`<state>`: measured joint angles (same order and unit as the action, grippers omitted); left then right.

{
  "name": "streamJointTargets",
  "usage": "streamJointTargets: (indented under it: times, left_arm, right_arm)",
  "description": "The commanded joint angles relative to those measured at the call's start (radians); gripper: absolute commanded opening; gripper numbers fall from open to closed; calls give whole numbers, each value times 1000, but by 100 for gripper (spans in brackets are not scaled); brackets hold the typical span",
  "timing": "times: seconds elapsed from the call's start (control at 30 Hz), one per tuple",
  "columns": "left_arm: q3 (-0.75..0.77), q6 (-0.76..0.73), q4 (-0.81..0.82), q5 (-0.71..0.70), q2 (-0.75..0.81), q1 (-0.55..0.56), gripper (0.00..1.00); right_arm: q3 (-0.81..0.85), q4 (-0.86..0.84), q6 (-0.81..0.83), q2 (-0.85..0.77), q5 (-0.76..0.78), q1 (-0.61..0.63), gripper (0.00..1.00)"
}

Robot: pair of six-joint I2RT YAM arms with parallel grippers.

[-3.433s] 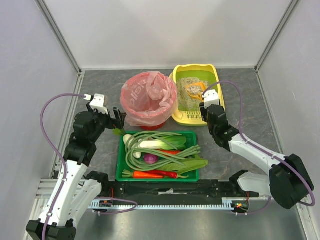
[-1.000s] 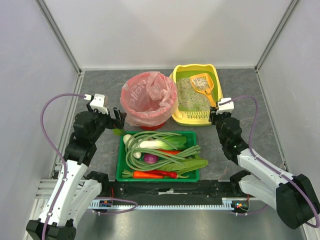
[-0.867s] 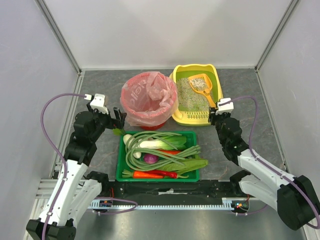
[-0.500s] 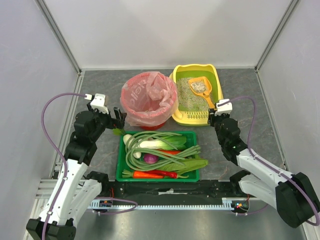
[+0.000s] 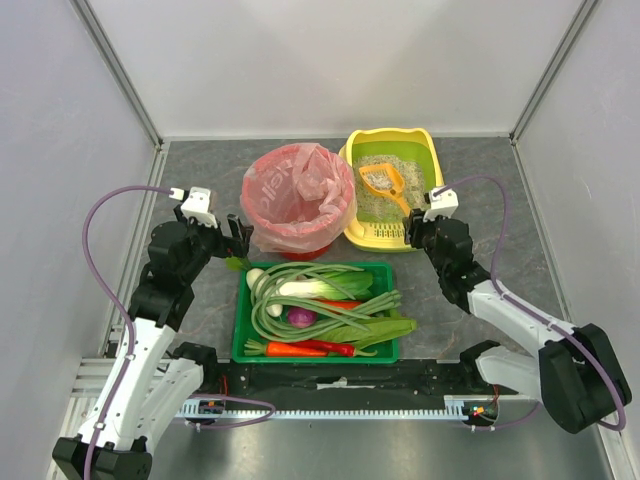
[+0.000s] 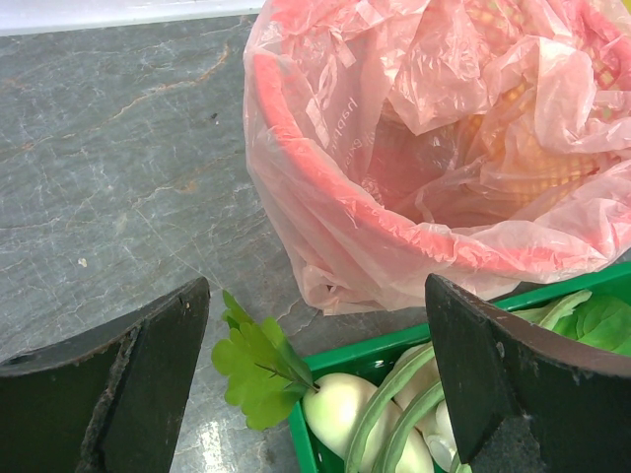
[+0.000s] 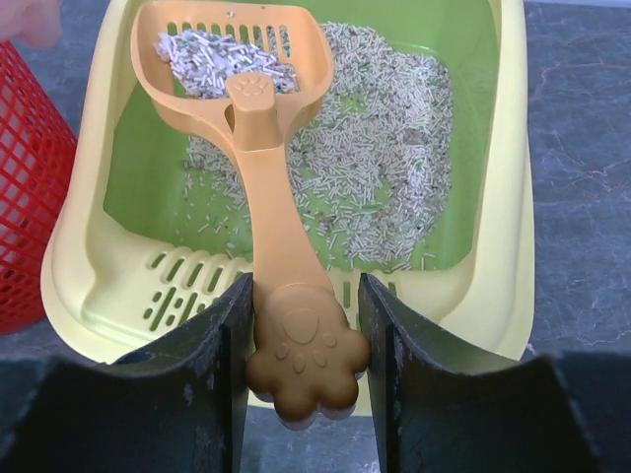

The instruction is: Clean the litter box

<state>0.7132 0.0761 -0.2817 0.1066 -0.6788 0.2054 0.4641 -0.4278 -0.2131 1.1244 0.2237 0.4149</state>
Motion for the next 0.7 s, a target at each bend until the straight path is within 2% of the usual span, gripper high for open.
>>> streamJointTargets:
  times: [0.0, 0.03, 0.07, 0.1, 0.17, 0.2, 0.23, 0.27, 0.3, 0.33, 0.4, 0.43, 0.5, 0.53, 0.57, 0.67]
  left_arm:
    - [-1, -39, 33, 7, 7, 5, 96]
    - [-1, -39, 36, 8, 10, 6, 96]
    - [-1, -39, 35, 8, 12, 6, 96]
    - [-3, -39, 36, 5, 13, 6, 96]
    - [-1, -39, 36, 7, 12, 5, 96]
    - [-1, -39, 36, 10, 12, 6, 96]
    - [-1, -38, 36, 10, 12, 5, 96]
    - [-1, -38, 38, 10, 12, 5, 96]
    - [-4, -38, 38, 7, 12, 5, 96]
    - [-3, -38, 38, 8, 12, 6, 96]
    - [-1, -38, 36, 11, 9, 6, 96]
    - [0, -38, 36, 13, 10, 6, 96]
    - [-1, -38, 39, 12, 12, 6, 96]
    - [-3, -38, 38, 11, 12, 6, 96]
    - [-1, -38, 38, 10, 10, 6, 96]
    - [-3, -36, 39, 11, 16, 5, 96]
  right_arm:
    - [112, 98, -31, -20, 66, -8, 0]
    - [119, 124, -17, -12, 75, -14, 0]
    - [119, 109, -14, -12, -81, -48, 0]
    - [110, 83, -20, -12, -166, -60, 0]
    - [129, 144, -48, 3, -131, -61, 0]
    - [152, 188, -46, 11, 11, -61, 0]
    - [148, 208, -48, 12, 29, -62, 0]
    - [139, 184, -31, 3, -36, -89, 0]
    - [104, 138, -37, -9, -219, -102, 0]
    - [94, 85, -46, -21, -246, -108, 0]
    - [146, 182, -60, -14, -135, -102, 0]
    - [162, 263, -43, -3, 6, -102, 0]
    - [165, 265, 45, -18, -59, -103, 0]
    - [156, 224, 55, -59, -163, -103, 0]
    - [140, 209, 55, -84, -181, -99, 0]
    - [175, 274, 116, -167, -92, -70, 0]
